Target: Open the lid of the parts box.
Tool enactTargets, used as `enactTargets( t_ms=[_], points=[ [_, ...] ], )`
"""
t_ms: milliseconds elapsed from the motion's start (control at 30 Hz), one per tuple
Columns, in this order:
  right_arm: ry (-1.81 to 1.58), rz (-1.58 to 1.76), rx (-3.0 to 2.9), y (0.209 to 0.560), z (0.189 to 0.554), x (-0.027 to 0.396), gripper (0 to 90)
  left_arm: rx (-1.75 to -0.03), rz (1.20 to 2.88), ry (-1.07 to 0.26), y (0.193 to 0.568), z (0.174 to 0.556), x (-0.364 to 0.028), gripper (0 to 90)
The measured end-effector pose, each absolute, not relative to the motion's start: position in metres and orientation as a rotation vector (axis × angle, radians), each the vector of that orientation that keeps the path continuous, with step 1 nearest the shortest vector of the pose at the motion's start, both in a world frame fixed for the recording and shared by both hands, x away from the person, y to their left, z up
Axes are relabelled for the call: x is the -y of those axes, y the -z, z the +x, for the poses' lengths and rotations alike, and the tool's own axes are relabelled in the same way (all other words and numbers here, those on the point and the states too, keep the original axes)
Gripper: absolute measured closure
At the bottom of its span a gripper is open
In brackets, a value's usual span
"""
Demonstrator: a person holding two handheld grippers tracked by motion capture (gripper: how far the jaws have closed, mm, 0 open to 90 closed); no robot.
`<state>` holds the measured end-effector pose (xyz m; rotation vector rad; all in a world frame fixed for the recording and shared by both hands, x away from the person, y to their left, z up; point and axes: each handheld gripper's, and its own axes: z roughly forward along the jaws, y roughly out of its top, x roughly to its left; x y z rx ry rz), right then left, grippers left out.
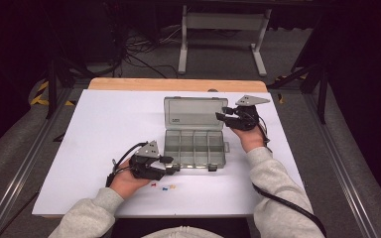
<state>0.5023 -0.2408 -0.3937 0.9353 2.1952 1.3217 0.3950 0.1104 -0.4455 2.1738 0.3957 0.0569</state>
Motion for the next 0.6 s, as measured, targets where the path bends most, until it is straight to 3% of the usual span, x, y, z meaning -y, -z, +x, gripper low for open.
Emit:
enactTargets(
  t_ms=[600],
  points=[
    [-1.346, 0.98, -2.264, 0.406, 0.515, 0.242, 59.3, -0.384, 2.171, -0.043, 0.446, 0.395, -0.113, 52.8]
  ],
)
